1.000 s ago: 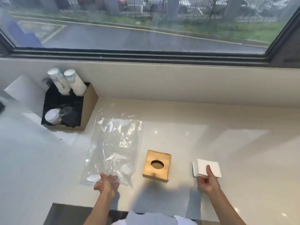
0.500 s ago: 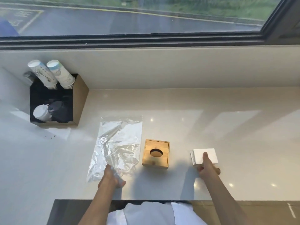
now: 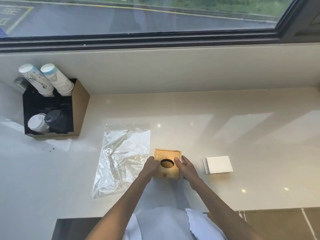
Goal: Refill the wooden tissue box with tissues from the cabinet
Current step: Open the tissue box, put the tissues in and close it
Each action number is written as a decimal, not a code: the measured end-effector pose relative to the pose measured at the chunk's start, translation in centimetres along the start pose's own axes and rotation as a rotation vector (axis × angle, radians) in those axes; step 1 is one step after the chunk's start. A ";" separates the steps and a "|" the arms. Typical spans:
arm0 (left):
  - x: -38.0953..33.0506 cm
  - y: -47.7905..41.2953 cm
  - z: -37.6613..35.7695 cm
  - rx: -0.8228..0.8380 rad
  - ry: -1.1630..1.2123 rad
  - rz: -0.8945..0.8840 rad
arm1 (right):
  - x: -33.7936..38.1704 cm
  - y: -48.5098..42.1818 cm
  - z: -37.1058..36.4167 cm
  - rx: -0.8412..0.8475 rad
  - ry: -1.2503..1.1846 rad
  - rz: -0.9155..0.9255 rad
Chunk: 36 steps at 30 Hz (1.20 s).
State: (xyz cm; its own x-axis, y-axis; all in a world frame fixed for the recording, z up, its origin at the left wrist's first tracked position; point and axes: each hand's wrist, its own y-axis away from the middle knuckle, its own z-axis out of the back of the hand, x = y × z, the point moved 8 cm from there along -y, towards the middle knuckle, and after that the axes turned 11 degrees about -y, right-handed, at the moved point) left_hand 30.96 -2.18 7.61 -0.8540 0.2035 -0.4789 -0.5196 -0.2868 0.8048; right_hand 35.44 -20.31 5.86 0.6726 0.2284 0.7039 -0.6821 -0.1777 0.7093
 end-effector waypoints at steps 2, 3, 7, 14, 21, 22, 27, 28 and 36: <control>-0.5 -0.3 -0.1 -0.042 -0.046 0.004 | 0.6 -0.5 -0.8 0.008 0.054 0.039; -1.3 -0.4 0.3 -0.100 -0.075 -0.007 | 1.5 -0.8 -0.8 -0.014 0.092 0.077; -8.6 -1.3 3.5 -0.277 -0.177 -0.144 | 9.2 -3.6 0.1 -0.116 0.156 0.199; -19.1 -5.9 7.9 -0.364 -0.065 -0.176 | 20.7 -12.0 1.4 -0.127 0.157 0.254; -15.6 -9.9 5.9 -0.294 -0.041 -0.060 | 15.3 -16.3 1.1 -0.011 0.125 0.057; -15.2 -10.1 5.6 -0.292 -0.033 -0.050 | 15.2 -16.4 1.1 -0.007 0.130 0.059; -14.8 -11.0 5.5 -0.205 0.072 -0.046 | 16.6 -16.1 0.8 -0.023 0.290 0.125; -14.7 -11.1 5.4 -0.164 0.092 -0.063 | 17.5 -15.3 0.6 -0.049 0.437 0.211; -14.5 -10.3 4.4 0.059 0.306 -0.261 | 18.1 -13.1 -3.5 0.132 1.569 0.831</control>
State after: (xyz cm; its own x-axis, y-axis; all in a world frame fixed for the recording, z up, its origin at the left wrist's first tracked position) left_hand 48.80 2.00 7.79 -0.6663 -0.0285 -0.7451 -0.7255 -0.2062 0.6566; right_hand 55.53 -10.46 9.19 -0.7361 0.6442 0.2079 -0.5887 -0.7608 0.2732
